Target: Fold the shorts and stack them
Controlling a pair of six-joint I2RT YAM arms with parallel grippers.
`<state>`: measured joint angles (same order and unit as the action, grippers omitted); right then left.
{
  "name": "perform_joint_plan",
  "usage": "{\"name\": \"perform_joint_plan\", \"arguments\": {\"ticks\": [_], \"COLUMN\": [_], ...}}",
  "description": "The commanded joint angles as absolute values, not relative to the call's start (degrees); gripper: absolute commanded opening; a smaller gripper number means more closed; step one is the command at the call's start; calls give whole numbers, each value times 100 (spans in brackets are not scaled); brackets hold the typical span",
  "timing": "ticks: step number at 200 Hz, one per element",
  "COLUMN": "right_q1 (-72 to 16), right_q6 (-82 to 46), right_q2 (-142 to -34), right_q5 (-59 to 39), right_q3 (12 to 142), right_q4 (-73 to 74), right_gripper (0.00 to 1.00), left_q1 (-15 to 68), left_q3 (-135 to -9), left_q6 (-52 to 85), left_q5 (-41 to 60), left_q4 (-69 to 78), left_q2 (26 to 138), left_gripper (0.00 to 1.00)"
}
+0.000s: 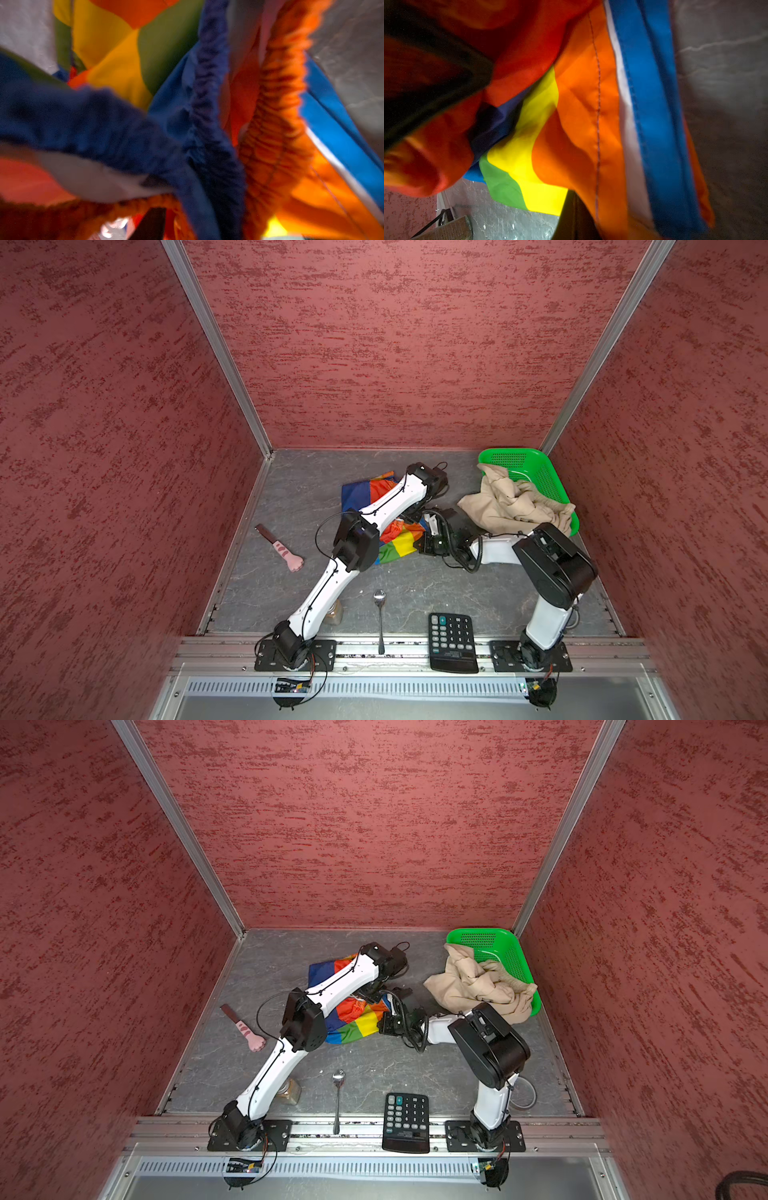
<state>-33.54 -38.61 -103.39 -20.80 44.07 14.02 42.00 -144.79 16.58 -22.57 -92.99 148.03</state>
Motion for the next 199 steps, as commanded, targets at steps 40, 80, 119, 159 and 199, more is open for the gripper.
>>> {"name": "perform_joint_plan", "arguments": {"ticks": [40, 80, 119, 159, 199], "right_q1": [-3233, -2775, -2465, -2280, -1992], "right_q6": [-3911, -3670, -3440, -3749, -4319], "right_q2": [-9869, -9074, -8849, -9300, -9657], "right_q5": [-2117, -2135, -2169, -2667, -3133], "right_q3": [4033, 4328, 4953, 5308, 5194], "right_q4": [1121, 283, -413, -155, 492], "right_gripper": [0, 0, 9, 36, 37], "left_q1": [3876, 3383, 3159, 3607, 4050], "left_q3": [-14227, -12746, -12029, -12213, -12908], "left_q6": [2110, 2498, 2422, 2206, 2266], "left_q5": [-779, 191, 442, 133, -994], "left_q4": [-8704, -7454, -7068, -7434, -7804], "left_q2": [13867, 12224, 11600, 12268, 13217], "left_gripper": [85, 85, 92, 96, 99]}}
